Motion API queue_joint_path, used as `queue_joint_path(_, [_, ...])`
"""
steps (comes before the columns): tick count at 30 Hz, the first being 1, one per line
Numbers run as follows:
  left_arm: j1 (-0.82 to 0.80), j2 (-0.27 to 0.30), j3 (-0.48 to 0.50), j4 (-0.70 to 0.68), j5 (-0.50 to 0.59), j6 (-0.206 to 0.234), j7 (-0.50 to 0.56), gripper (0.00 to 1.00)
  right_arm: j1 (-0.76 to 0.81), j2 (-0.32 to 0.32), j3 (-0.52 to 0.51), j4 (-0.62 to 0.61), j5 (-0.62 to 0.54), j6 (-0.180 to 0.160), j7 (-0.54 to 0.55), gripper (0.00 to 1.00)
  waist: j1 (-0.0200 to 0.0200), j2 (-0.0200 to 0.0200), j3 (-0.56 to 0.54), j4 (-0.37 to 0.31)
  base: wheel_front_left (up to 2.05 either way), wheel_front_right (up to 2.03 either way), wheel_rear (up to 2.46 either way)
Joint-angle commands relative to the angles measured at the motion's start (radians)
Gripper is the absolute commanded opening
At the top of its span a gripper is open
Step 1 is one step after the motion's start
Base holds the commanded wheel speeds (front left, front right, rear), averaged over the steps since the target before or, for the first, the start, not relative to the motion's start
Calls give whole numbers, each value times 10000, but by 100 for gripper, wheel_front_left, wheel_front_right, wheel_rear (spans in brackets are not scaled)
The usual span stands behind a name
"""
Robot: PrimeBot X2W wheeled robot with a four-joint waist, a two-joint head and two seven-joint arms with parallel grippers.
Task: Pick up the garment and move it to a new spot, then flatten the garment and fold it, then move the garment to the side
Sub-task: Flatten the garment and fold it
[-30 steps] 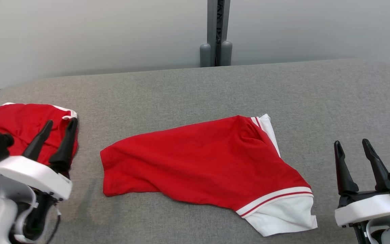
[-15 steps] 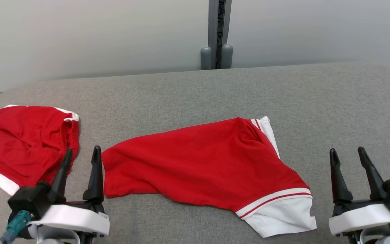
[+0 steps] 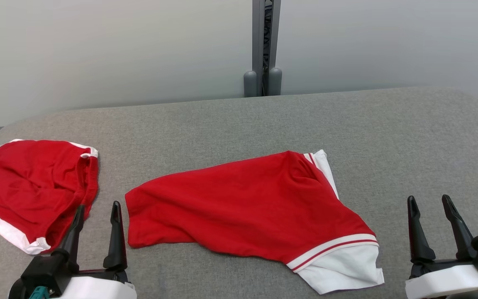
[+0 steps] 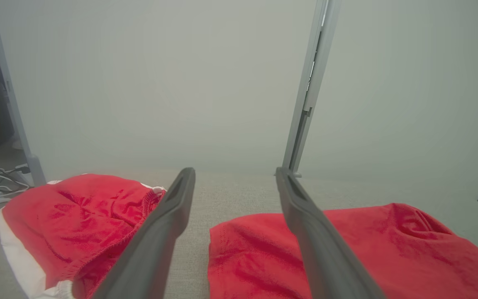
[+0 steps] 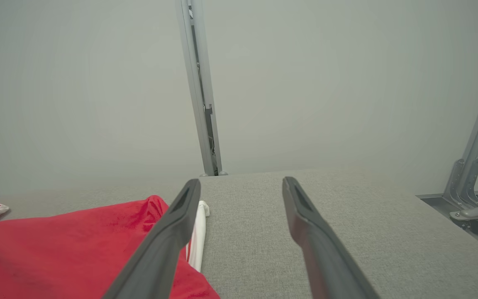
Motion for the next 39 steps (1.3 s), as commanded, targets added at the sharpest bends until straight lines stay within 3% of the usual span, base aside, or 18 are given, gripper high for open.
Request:
queue_joint_path(1, [111, -82, 109, 55, 137, -104, -29, 100, 85, -5, 33, -73, 82, -1, -2, 100, 0, 0, 1, -11, 0, 0, 0])
queue_joint_path(11, [56, -659, 766, 516, 627, -800, -31, 100, 104, -5, 140, -263, 202, -1, 59, 100, 0, 0, 63, -47, 0, 0, 0])
queue_joint_path(21, [-64, -938, 1035, 903, 835, -1163, -30, 100, 94, 30, 183, -68, 279, -1, 225, 100, 0, 0, 121, -54, 0, 0, 0])
queue_joint_path(39, [-1258, -719, 894, 3098, 390, -1909, 364, 100, -336, 14, 1638, 2238, 1652, -1, 767, 100, 0, 0, 1126, -169, 0, 0, 0])
